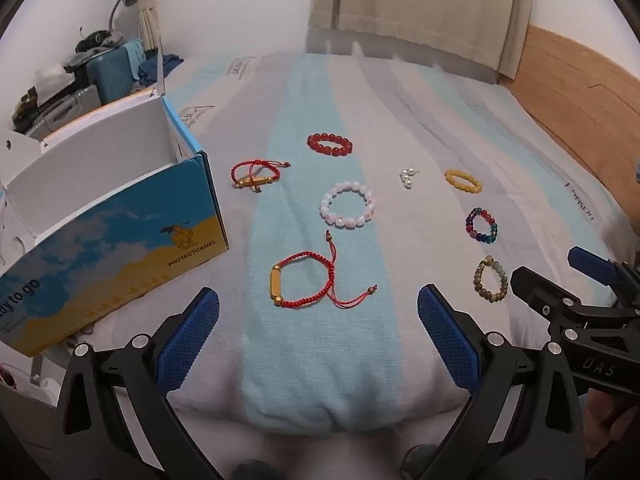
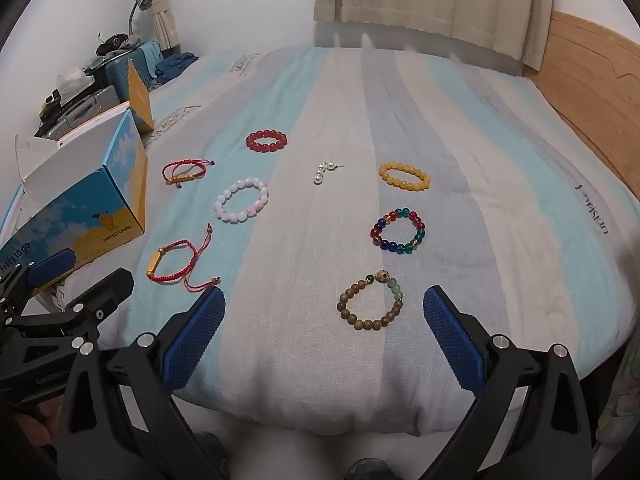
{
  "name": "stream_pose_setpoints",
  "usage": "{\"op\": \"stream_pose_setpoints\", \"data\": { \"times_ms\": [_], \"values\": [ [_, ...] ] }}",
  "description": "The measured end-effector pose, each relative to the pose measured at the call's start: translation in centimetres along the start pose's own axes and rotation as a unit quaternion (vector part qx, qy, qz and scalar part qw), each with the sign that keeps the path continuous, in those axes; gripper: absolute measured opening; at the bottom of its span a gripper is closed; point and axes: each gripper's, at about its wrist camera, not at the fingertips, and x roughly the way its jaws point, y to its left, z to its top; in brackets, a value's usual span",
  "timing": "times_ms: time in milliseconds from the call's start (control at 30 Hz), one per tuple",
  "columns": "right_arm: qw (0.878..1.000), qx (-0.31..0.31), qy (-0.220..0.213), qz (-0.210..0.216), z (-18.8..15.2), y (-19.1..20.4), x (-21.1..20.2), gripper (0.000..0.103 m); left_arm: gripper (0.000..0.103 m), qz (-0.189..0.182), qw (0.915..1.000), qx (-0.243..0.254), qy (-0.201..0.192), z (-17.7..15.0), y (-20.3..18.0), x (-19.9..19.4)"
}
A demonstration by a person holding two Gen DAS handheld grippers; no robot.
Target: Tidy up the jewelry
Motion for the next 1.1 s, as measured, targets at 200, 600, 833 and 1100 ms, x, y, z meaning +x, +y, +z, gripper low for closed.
{"op": "stream_pose_setpoints", "data": {
  "times_ms": [200, 600, 833, 1100],
  "values": [
    [1.000, -0.001, -0.003, -0.001, -0.09, 0.06, -0.10, 0.096, 0.097, 0.001, 1.0000, 0.001, -0.001, 0.05, 0.01, -0.05],
    [1.000, -0.004, -0.001, -0.001, -0.05, 0.20, 0.01, 0.096, 0.097, 0.000, 1.0000, 0.000, 0.000, -0.04, 0.39, 0.05],
    [1.000, -0.004, -0.001, -0.001, -0.11, 0.19, 0.03, 0.096, 0.097, 0.000, 1.0000, -0.001, 0.000, -0.10, 0.45, 0.13],
    [1.000, -0.004, -0.001, -0.002, -0.12, 0.17, 0.03, 0.096, 0.097, 0.001, 1.0000, -0.001, 0.000, -0.21, 0.60, 0.19]
  ]
}}
